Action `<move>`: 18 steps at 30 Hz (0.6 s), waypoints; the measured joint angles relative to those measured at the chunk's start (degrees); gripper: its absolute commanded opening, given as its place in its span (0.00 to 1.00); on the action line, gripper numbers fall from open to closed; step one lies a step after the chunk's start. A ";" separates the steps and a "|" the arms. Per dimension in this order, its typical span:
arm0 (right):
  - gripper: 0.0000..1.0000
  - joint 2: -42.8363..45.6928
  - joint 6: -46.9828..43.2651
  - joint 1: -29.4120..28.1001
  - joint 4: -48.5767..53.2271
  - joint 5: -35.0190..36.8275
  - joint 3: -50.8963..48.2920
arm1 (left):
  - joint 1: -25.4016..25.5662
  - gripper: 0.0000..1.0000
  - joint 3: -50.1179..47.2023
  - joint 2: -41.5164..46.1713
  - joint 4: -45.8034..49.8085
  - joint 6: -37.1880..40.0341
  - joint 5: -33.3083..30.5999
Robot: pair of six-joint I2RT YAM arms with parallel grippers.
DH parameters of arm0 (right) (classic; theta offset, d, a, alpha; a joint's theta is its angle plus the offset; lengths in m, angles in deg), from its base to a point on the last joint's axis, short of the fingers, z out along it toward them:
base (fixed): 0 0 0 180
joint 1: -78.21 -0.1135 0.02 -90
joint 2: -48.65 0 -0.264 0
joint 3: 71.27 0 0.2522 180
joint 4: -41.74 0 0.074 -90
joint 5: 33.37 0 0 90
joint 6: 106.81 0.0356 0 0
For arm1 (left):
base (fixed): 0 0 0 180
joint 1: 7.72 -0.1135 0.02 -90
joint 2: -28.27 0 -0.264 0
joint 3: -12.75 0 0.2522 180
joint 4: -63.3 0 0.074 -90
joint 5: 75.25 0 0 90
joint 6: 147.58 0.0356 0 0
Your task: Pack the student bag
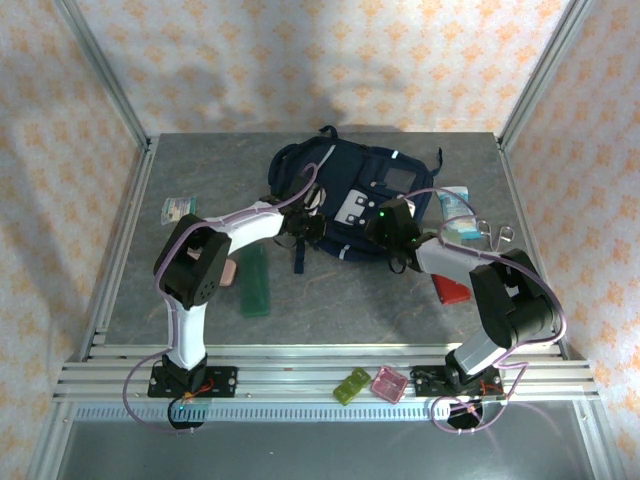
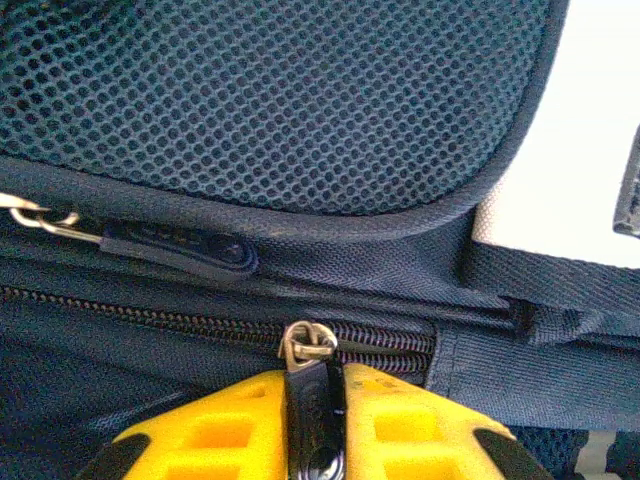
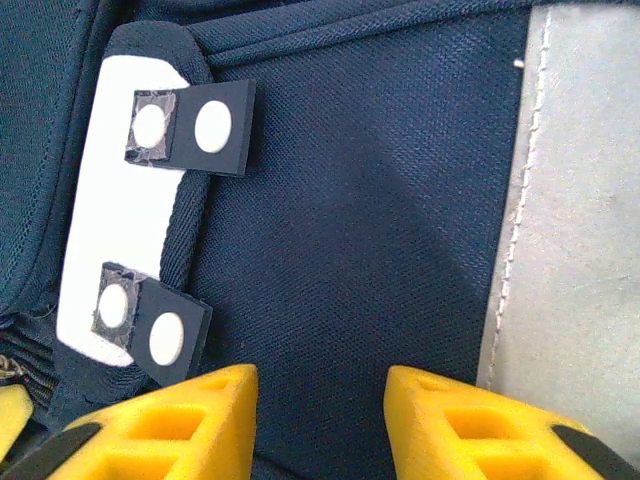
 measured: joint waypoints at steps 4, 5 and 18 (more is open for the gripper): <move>0.39 0.00 0.11 0.00 -0.31 0.02 -0.20 | 0.02 0.06 -0.42 0.63 -0.61 -0.20 -0.07; 0.39 0.00 0.17 0.00 -0.44 0.00 -0.26 | 0.02 0.07 -0.42 0.83 -0.61 -0.07 -0.24; 0.39 0.33 0.46 0.00 -1.55 -0.02 -1.01 | 0.00 0.35 -0.50 4.17 -0.57 -0.46 -3.37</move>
